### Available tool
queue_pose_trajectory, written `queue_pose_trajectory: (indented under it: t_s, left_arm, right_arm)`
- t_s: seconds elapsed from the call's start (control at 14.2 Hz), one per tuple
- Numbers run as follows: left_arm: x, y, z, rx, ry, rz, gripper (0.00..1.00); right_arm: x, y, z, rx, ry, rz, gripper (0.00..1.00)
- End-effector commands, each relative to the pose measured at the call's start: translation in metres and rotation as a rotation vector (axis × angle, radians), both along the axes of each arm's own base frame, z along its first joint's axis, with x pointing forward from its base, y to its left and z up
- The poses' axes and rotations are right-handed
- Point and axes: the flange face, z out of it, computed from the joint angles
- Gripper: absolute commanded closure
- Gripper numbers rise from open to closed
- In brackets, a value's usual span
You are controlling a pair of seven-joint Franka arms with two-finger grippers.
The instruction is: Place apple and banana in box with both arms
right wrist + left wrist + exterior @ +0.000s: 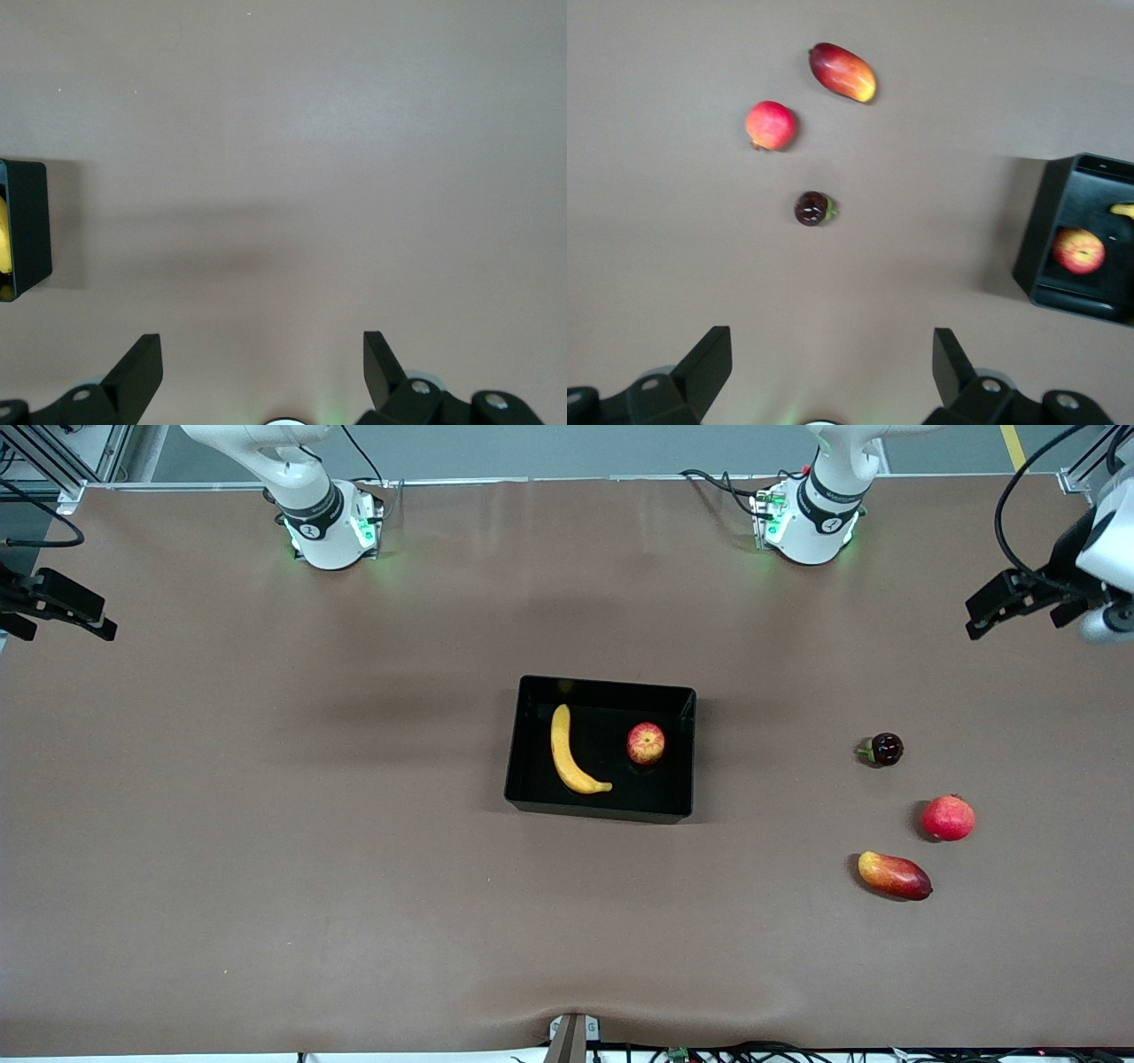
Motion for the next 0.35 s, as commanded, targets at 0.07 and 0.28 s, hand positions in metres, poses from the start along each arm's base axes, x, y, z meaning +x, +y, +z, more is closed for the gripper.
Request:
queue_pose_trajectory:
  t_s: [0.07,0.28]
  left_arm:
    - [-0.0086,-0.0046,0.0135,-0.026,-0.024,-0.018,0.00]
    - [-0.0089,-0.0062,0.0144,-0.018,-0.022,-0.020,0.00]
  right_arm:
    - [-0.0073,-0.0025,0.0042,0.013,-0.006,-0.002,0.00]
    - [-0.0073,-0.0025,0.0042,0.013,-0.006,-0.003,0.00]
